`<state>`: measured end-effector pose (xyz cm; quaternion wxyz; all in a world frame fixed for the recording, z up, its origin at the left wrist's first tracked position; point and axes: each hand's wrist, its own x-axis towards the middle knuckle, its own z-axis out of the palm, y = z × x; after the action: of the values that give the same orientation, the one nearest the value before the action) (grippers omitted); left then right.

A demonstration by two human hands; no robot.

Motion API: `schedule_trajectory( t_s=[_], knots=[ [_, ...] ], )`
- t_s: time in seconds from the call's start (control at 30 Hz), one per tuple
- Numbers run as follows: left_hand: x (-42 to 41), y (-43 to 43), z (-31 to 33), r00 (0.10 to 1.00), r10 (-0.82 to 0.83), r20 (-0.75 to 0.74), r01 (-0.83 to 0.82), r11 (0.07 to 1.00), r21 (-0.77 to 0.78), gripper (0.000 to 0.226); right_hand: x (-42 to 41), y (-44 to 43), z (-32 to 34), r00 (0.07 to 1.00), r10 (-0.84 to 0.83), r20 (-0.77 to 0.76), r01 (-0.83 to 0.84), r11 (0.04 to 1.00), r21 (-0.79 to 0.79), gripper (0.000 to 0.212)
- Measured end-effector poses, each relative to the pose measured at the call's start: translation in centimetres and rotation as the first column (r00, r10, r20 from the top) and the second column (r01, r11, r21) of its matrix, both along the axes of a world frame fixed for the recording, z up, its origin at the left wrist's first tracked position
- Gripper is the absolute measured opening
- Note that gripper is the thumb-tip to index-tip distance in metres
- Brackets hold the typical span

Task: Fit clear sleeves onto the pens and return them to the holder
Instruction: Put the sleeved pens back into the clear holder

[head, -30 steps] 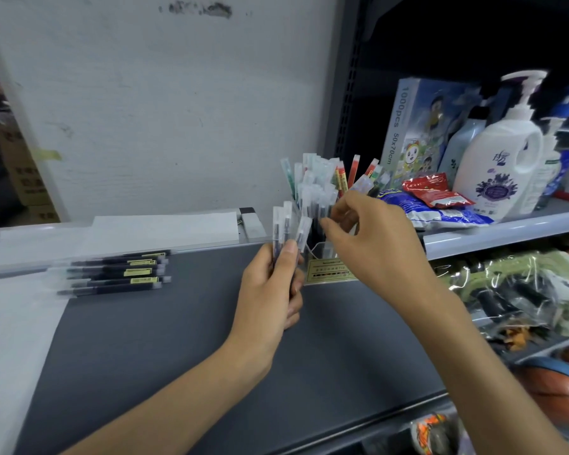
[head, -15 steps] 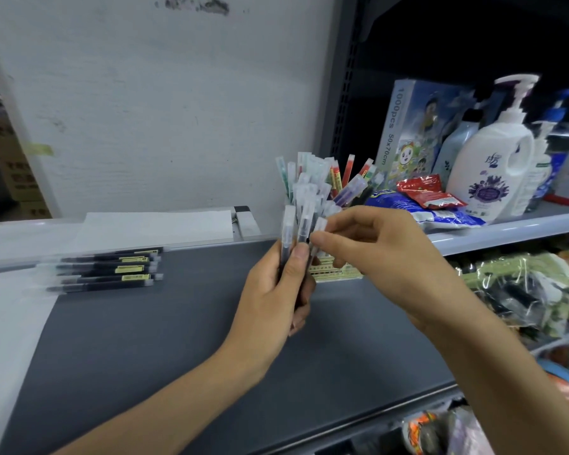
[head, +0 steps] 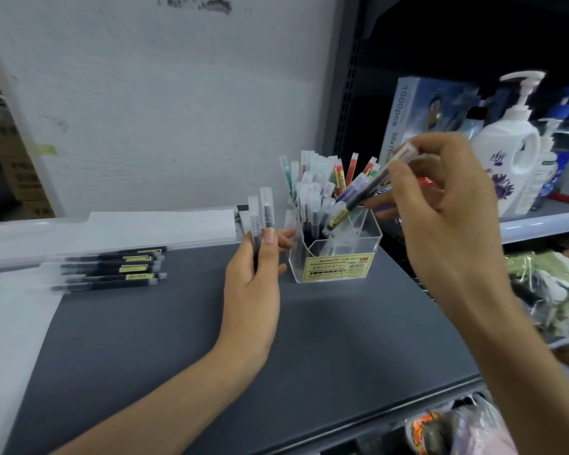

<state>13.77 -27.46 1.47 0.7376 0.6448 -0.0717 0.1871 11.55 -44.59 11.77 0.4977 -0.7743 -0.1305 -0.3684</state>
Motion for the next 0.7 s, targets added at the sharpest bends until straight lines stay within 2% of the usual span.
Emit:
schedule_trajectory(
  t_s=[0.2, 0.33, 0.43, 0.7],
  knots=[
    [-0.3, -0.2, 0.2, 0.995, -0.101, -0.004, 0.101, 0.995, -0.027, 0.035, 1.3, 0.5, -1.3, 1.0, -0.023, 0.013, 0.024, 0.998, -0.055, 0.006],
    [-0.4, -0.2, 0.4, 0.996, -0.076, 0.054, 0.077, 0.997, -0.023, 0.035, 2.2, 1.1, -2.1, 0.999, -0.025, 0.024, 0.028, 0.994, -0.102, 0.009],
    [-0.5, -0.3, 0.4, 0.997, -0.07, 0.027, 0.07, 0.997, 0.017, 0.033, 3.1, 1.6, -2.9, 0.998, -0.058, 0.017, 0.06, 0.986, -0.155, 0.013],
    [-0.1, -0.3, 0.0, 0.996, -0.052, 0.076, 0.051, 0.999, 0.015, 0.036, 5.0, 2.1, -4.9, 0.99, -0.117, -0.085, 0.106, 0.987, -0.117, 0.015]
  ],
)
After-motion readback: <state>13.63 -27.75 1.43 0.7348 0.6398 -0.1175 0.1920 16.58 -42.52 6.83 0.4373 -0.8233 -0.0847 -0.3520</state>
